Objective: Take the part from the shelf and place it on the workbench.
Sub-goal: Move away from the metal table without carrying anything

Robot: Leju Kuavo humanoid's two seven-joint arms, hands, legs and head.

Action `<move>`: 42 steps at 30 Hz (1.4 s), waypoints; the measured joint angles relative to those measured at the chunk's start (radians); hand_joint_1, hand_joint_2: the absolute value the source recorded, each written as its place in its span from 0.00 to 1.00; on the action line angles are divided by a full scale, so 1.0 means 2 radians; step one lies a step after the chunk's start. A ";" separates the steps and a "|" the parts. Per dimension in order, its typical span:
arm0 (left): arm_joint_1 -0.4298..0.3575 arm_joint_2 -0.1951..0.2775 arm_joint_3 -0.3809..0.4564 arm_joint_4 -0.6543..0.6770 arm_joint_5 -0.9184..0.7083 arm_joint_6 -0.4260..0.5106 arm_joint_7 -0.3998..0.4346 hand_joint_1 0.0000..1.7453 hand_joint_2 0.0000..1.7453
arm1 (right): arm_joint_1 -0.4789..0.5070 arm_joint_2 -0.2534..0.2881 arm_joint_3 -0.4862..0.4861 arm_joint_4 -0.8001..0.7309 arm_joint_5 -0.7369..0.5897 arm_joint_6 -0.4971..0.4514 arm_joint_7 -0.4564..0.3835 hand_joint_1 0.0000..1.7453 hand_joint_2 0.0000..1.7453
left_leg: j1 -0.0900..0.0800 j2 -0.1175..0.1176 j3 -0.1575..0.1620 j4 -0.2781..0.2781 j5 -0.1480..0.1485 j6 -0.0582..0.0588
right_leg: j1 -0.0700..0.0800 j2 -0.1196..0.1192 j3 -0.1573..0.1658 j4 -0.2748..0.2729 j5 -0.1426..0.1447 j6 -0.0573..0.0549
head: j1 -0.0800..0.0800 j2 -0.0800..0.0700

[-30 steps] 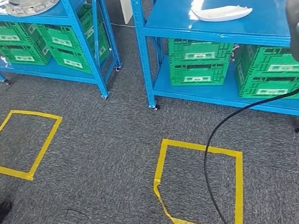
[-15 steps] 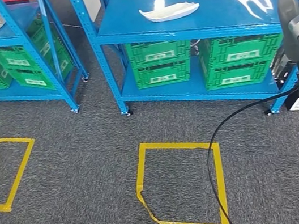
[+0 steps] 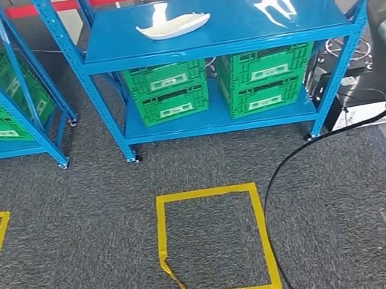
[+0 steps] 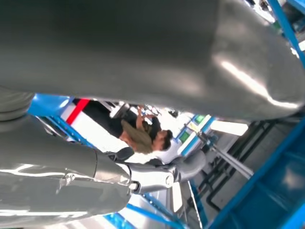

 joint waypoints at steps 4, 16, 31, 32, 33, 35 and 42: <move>0.002 -0.003 0.000 0.000 0.000 0.000 0.000 0.00 0.00 | 0.001 0.000 0.000 0.002 0.000 0.000 0.000 0.00 0.00 | 0.004 0.026 0.000 0.003 -0.005 -0.005 | -0.009 -0.015 -0.024 0.049 -0.006 0.014 | 0.007 0.000; 0.000 -0.003 0.000 0.000 0.000 0.000 0.000 0.00 0.00 | 0.001 0.001 0.000 0.005 0.000 0.000 0.000 0.00 0.00 | 0.009 0.009 -0.046 0.139 -0.087 -0.033 | -0.010 -0.004 0.028 -0.059 0.039 -0.011 | -0.007 0.000; -0.001 -0.003 0.000 0.000 0.000 0.000 -0.002 0.00 0.00 | -0.003 0.002 0.004 0.011 0.015 0.008 0.003 0.00 0.00 | -0.001 0.001 -0.007 0.006 0.001 0.004 | -0.003 -0.006 -0.009 0.020 -0.009 0.001 | 0.000 0.000; 0.000 -0.004 0.000 0.000 0.000 0.000 -0.001 0.00 0.00 | -0.003 0.002 0.004 0.011 0.016 0.008 0.004 0.00 0.00 | -0.001 0.003 -0.008 0.006 0.001 0.004 | -0.004 -0.008 -0.022 0.051 -0.021 0.004 | 0.002 0.000; 0.001 -0.005 0.000 0.000 0.000 0.000 -0.001 0.00 0.00 | -0.002 0.002 0.005 0.012 0.016 0.008 0.005 0.00 0.00 | -0.001 0.005 -0.008 0.007 0.001 0.003 | -0.005 -0.010 -0.029 0.069 -0.024 0.006 | 0.004 0.000; 0.001 -0.006 0.000 0.000 0.000 0.000 -0.001 0.00 0.00 | -0.002 0.002 0.006 0.013 0.017 0.009 0.005 0.00 0.00 | 0.000 0.008 -0.009 0.011 -0.002 0.000 | -0.008 -0.013 -0.014 0.045 -0.004 0.011 | 0.007 0.000; 0.001 -0.005 0.000 0.000 0.001 0.000 -0.001 0.00 0.00 | -0.002 0.004 0.008 0.016 0.011 0.009 0.005 0.00 0.00 | -0.002 0.011 -0.016 0.031 -0.014 -0.002 | -0.008 -0.014 0.040 -0.061 0.031 -0.001 | 0.001 0.000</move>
